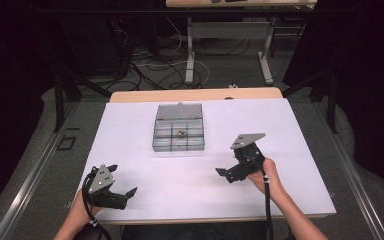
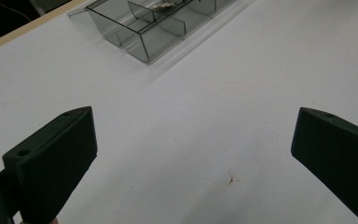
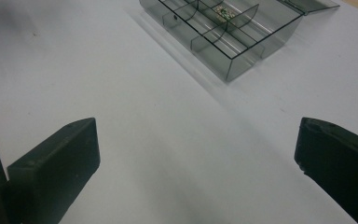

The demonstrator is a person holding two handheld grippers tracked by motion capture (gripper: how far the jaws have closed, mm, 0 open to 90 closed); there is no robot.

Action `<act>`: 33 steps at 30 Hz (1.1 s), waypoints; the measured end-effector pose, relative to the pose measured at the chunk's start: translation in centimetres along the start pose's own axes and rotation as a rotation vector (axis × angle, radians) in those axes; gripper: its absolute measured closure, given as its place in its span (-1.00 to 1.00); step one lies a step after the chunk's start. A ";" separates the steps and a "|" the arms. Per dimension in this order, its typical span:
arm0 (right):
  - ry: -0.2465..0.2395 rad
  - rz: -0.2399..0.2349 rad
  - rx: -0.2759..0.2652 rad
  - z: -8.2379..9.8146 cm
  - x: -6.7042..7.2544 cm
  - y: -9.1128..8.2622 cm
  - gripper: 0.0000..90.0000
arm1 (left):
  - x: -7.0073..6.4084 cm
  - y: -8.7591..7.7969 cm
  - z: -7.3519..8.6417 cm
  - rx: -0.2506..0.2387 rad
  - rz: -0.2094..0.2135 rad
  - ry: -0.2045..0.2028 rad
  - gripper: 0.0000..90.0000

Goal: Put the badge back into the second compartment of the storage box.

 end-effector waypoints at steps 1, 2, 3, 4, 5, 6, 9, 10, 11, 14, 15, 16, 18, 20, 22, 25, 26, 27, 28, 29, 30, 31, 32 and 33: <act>-0.001 0.005 -0.007 0.3 0.1 -0.3 -1.00 | 0.0 0.0 0.0 0.000 0.000 0.000 -0.99; 0.001 0.009 -0.009 0.6 0.1 -0.6 -1.00 | 0.0 0.0 0.0 -0.001 0.000 0.000 -0.99; 0.004 0.007 0.006 0.9 0.2 -1.0 -1.00 | 0.0 0.0 0.0 0.000 0.001 0.000 -0.99; 0.000 0.013 -0.009 1.2 0.3 -1.2 -1.00 | 0.0 0.0 0.0 0.000 0.001 0.000 -0.99; -0.002 0.019 -0.009 1.6 0.4 -1.5 -1.00 | 0.0 0.0 0.0 -0.001 0.001 -0.002 -0.99; 0.004 0.020 -0.005 1.9 0.5 -1.7 -1.00 | 0.0 0.0 0.0 0.000 0.001 -0.001 -0.99; 0.000 0.029 -0.001 2.9 0.6 -2.4 -1.00 | 0.0 0.0 0.0 -0.001 0.000 -0.001 -0.99; 0.009 0.035 0.000 3.2 0.7 -2.6 -1.00 | 0.0 0.0 0.0 -0.001 0.000 -0.002 -0.99; 0.007 0.043 -0.006 3.6 0.8 -2.8 -1.00 | 0.0 0.0 0.0 0.000 0.000 -0.001 -0.99; 0.008 0.048 -0.001 4.3 0.8 -3.4 -1.00 | -0.1 0.0 0.0 0.001 0.000 0.000 -0.99; 0.012 0.051 0.001 4.6 0.8 -3.5 -1.00 | -0.1 0.0 0.0 0.000 0.000 -0.001 -0.99; 0.017 0.053 -0.004 4.8 0.9 -3.7 -1.00 | -0.1 0.0 0.0 0.000 -0.001 -0.001 -0.99; 0.018 0.050 0.002 5.2 0.8 -4.0 -1.00 | -0.1 0.0 0.0 -0.001 -0.002 -0.002 -0.99; 0.023 0.053 0.003 5.6 0.9 -4.2 -1.00 | -0.1 0.0 0.0 0.000 -0.001 -0.001 -0.99; 0.034 0.053 0.015 5.9 1.0 -4.6 -1.00 | -0.1 0.0 0.0 0.000 -0.001 -0.001 -0.99; 0.046 0.060 0.004 6.5 1.2 -4.9 -1.00 | -0.1 0.0 0.0 0.000 -0.001 -0.002 -0.99; 0.042 0.066 0.001 6.6 1.2 -4.9 -1.00 | 0.0 0.0 0.0 0.000 0.001 0.001 -0.99; 0.042 0.067 0.001 6.8 1.2 -5.0 -1.00 | -0.1 0.0 0.0 0.000 -0.001 0.001 -0.99; 0.040 0.067 -0.001 7.0 1.3 -5.1 -1.00 | -0.1 0.0 0.0 0.001 0.001 0.003 -0.99; 0.046 0.075 -0.007 7.1 1.4 -5.2 -1.00 | -0.1 0.0 0.0 0.003 -0.001 0.004 -0.99; 0.039 0.069 0.000 7.2 1.4 -5.3 -1.00 | -0.1 0.0 0.0 0.002 -0.001 0.002 -0.99; 0.043 0.075 -0.001 7.4 1.5 -5.4 -1.00 | -0.1 0.0 0.0 0.002 -0.001 0.001 -0.99; 0.048 0.080 -0.011 7.5 1.7 -5.4 -1.00 | -0.1 0.0 0.0 0.001 0.001 0.002 -0.99; 0.048 0.077 -0.005 7.6 1.7 -5.6 -1.00 | -0.1 0.0 0.0 0.001 0.001 0.003 -0.99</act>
Point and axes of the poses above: each handheld gripper's, and its own axes: y roughly forward along the jaws, z roughly out of its underside, x roughly to its left, the point moved 2 cm from there along y, roughly forward along the jaws, and after that the axes turned 2 degrees about -z, right-handed, at the moved point
